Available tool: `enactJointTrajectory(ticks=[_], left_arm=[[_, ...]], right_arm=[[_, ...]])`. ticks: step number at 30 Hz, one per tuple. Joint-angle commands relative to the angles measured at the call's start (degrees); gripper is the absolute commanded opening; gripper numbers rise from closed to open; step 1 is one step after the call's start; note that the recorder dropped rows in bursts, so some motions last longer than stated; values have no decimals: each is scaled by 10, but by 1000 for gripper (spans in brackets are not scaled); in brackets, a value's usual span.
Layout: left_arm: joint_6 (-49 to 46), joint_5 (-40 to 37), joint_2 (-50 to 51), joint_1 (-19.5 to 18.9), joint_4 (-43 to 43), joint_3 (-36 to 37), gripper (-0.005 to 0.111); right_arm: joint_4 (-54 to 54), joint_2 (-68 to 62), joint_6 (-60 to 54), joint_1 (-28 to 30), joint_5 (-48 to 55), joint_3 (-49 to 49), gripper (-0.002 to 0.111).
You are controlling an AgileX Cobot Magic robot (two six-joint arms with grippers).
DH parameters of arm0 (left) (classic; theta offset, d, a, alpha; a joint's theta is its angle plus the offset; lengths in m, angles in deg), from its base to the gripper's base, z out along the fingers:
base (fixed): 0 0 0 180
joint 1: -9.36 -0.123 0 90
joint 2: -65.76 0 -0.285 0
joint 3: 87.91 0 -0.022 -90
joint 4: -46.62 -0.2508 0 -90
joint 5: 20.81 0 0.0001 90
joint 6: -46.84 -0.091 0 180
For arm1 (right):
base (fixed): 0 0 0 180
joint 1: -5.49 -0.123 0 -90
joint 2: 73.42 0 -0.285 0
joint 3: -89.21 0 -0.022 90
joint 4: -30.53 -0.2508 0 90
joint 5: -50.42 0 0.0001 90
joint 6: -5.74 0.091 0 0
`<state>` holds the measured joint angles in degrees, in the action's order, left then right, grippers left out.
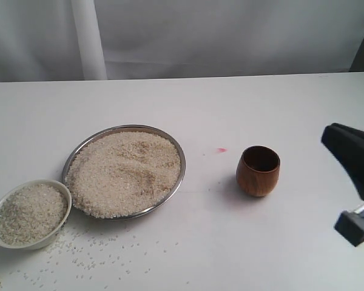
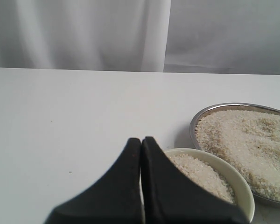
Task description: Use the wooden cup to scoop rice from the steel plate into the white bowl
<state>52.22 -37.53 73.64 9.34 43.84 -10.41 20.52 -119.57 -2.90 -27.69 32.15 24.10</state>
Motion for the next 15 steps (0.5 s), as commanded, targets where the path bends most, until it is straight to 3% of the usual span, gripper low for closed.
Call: enactJointTrajectory(ticks=[1,9,15], left_arm=[[1,4,-1,3,3,-3,0],[1,4,-1,3,3,-3,0],[1,4,-1,3,3,-3,0]], right_arm=[[52,90,-18,40,49,-3,0],[75,223,-17,85,147,-4,0],[75,290,-17,92,143,-45,0]])
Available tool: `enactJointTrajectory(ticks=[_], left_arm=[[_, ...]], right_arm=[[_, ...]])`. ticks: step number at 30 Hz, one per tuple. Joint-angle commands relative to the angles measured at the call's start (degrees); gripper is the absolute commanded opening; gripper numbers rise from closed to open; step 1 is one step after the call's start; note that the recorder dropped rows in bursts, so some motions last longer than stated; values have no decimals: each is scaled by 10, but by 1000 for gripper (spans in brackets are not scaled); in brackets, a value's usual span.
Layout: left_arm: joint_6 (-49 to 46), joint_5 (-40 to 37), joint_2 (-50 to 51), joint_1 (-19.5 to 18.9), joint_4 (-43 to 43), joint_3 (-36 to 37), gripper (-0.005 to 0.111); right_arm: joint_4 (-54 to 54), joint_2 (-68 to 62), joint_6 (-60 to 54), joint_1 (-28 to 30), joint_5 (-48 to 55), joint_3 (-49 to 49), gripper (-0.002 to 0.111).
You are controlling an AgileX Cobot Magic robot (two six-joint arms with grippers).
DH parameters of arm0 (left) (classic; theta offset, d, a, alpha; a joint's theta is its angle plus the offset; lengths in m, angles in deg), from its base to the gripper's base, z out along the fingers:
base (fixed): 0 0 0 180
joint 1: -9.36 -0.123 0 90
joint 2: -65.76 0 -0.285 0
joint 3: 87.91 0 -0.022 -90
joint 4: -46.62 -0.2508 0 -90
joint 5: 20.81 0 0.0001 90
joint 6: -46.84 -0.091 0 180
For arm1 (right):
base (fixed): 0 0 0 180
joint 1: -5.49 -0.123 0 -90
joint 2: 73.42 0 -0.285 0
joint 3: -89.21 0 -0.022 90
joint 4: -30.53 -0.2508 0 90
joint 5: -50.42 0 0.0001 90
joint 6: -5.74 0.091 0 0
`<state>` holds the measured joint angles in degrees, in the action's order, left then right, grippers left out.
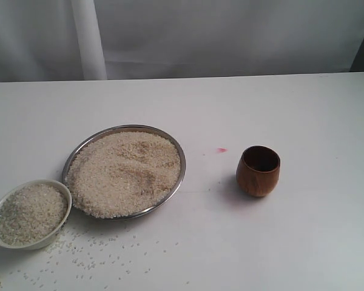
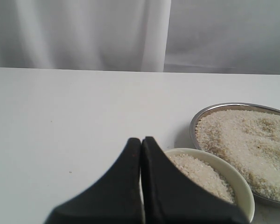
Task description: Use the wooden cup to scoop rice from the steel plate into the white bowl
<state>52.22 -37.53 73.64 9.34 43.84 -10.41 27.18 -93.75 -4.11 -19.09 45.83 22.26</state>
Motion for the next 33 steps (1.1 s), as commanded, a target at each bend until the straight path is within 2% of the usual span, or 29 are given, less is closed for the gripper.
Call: enactJointTrajectory(ticks=[1,11,18,22,33], left_arm=[[1,4,-1,3,3,-3,0],[1,4,-1,3,3,-3,0],[1,4,-1,3,3,-3,0],[1,4,-1,3,3,-3,0],[1,4,-1,3,3,-3,0]], right_arm=[[9,41,-5,6,4,-38,0],[9,98,-5,6,-55,-103,0],[9,104,-5,6,12,-103,0],[9,104,-5,6,109,-103,0],[9,104,-5,6,113,-103,0]])
